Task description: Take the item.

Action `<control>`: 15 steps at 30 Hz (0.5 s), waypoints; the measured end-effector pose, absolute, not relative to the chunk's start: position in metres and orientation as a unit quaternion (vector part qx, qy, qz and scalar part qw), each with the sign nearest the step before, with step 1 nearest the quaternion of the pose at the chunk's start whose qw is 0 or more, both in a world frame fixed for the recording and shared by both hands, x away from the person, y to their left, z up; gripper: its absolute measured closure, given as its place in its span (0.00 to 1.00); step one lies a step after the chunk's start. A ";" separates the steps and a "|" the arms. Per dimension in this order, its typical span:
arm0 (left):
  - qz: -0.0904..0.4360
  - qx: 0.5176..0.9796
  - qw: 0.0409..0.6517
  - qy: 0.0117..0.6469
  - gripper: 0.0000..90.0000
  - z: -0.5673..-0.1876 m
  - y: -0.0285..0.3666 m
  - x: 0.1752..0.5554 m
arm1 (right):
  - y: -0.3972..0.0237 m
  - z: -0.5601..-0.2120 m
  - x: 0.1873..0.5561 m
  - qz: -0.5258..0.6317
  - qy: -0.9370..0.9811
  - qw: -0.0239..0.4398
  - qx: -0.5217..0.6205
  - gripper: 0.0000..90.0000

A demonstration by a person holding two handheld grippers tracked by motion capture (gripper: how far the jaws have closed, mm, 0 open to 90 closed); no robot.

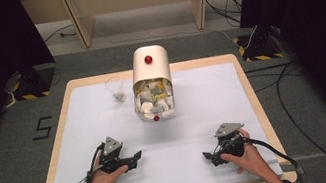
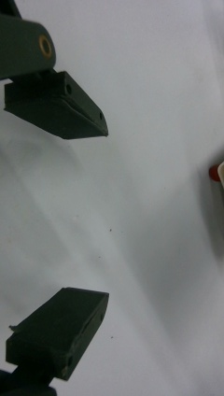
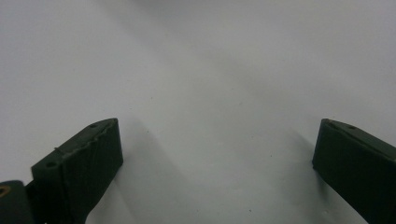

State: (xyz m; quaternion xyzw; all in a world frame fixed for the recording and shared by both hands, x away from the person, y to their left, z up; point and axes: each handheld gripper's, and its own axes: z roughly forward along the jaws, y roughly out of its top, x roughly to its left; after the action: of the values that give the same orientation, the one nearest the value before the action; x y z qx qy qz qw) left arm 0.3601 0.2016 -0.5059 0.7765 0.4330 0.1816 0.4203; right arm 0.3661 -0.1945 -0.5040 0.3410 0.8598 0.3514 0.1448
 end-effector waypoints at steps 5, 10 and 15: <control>0.182 0.786 0.414 0.422 0.18 -0.506 0.198 0.351 | -0.195 -0.504 0.366 0.351 0.860 0.145 0.341 0.02; 0.193 0.791 0.405 0.417 0.18 -0.506 0.197 0.343 | -0.195 -0.504 0.366 0.351 0.860 0.145 0.341 0.02; 0.195 0.791 0.405 0.416 0.18 -0.506 0.197 0.335 | -0.195 -0.504 0.366 0.351 0.860 0.145 0.341 0.02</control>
State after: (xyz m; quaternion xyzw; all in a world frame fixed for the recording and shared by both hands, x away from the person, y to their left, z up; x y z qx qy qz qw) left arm 0.3349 0.1968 -0.5064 0.7907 0.4158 0.1950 0.4049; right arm 0.3661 -0.1945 -0.5041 0.3406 0.8600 0.3513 0.1449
